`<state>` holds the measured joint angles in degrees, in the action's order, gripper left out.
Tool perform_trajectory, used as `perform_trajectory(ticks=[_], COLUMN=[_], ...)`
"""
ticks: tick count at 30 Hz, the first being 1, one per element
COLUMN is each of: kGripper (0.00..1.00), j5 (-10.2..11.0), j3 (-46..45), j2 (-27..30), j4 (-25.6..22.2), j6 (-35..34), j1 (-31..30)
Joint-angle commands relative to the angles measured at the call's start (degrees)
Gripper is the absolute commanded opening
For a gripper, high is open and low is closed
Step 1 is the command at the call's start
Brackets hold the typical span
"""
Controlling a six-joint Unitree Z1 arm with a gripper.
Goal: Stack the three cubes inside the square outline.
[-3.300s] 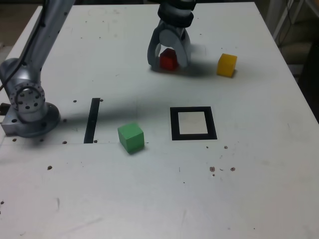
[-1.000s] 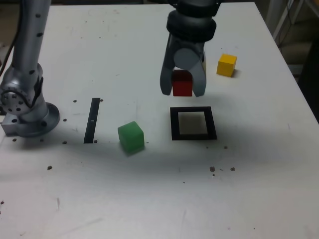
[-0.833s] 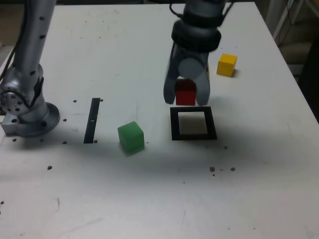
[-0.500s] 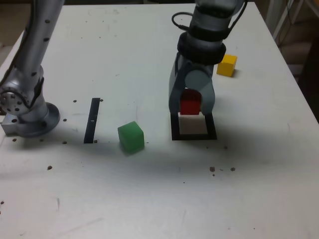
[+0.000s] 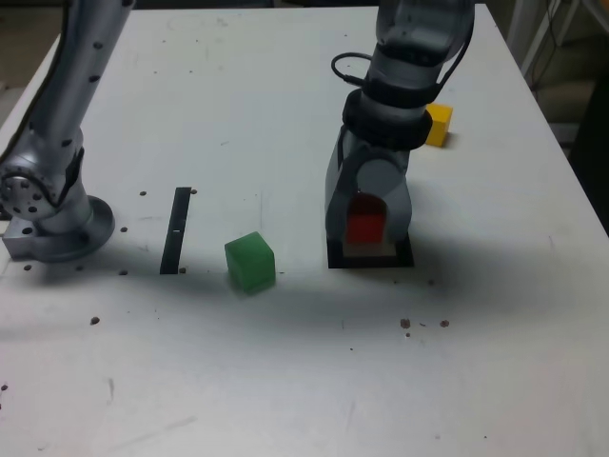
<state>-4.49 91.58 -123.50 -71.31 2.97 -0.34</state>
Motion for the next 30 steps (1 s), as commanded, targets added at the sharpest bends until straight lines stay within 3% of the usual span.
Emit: perform_trajectory(ticks=[1, 4, 9, 11, 21, 30], kGripper=[0.32, 0.37, 0.83, 0.97, 1.0, 0.99], j5=[-0.27, -0.42, -0.41, -0.35, 0.68, 5.33], j3=[-0.31, -0.76, -2.23, -2.76, -3.89, -4.25], j2=[-0.53, -0.78, -0.8, -0.76, 0.45, 4.3], j4=[0.66, 1.54, 3.61, 4.14, 4.43, -0.02], j6=[0.3, 0.57, 1.23, 1.34, 1.4, 1.66], j1=[-0.1, -0.04, 0.39, 0.61, 1.2, 2.36])
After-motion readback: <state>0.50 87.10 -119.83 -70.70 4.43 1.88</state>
